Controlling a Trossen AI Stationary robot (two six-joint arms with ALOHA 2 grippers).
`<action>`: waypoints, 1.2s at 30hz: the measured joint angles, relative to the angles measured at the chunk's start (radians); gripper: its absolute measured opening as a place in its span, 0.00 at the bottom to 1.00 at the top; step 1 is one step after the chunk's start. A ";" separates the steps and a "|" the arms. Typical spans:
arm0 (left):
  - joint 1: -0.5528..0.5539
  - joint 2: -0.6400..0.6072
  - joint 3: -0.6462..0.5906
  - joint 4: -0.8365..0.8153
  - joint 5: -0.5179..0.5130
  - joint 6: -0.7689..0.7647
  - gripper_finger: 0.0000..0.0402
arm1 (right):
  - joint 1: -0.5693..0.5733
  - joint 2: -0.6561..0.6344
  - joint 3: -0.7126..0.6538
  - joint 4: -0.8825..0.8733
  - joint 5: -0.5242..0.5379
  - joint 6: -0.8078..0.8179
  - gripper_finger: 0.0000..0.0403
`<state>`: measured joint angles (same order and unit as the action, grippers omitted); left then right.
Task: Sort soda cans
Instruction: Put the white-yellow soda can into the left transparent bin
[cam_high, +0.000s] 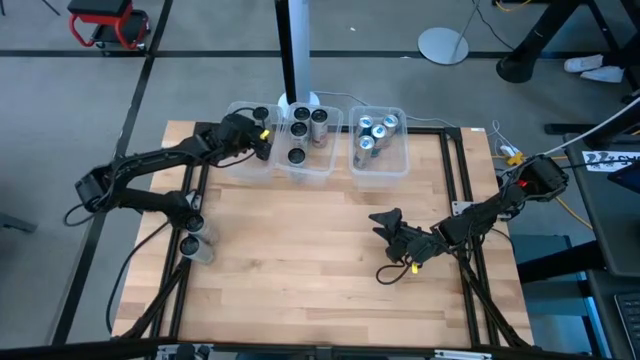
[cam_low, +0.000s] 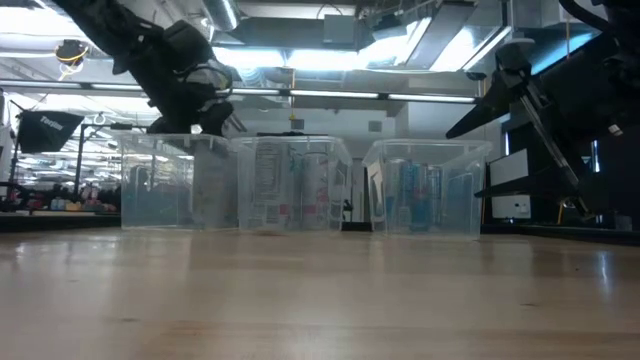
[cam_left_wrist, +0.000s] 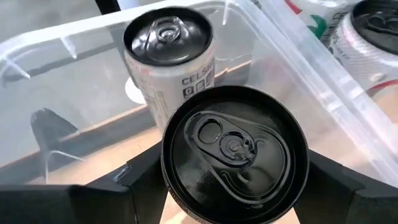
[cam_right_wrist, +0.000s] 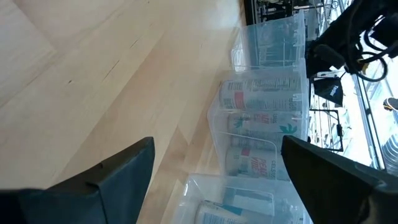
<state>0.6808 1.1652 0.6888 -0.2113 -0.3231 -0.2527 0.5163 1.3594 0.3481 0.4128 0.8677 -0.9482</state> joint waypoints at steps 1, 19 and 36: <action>0.003 0.000 -0.009 0.016 0.010 -0.002 0.64 | 0.000 0.000 0.000 0.000 0.000 0.000 0.86; 0.008 0.001 -0.046 0.093 -0.012 -0.027 0.71 | 0.000 0.000 0.000 0.001 0.003 0.000 0.86; 0.007 0.080 -0.036 0.119 -0.064 -0.014 0.80 | 0.000 0.000 0.000 0.003 0.003 0.000 0.86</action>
<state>0.6879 1.2454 0.6531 -0.0926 -0.3870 -0.2667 0.5163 1.3594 0.3481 0.4160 0.8711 -0.9482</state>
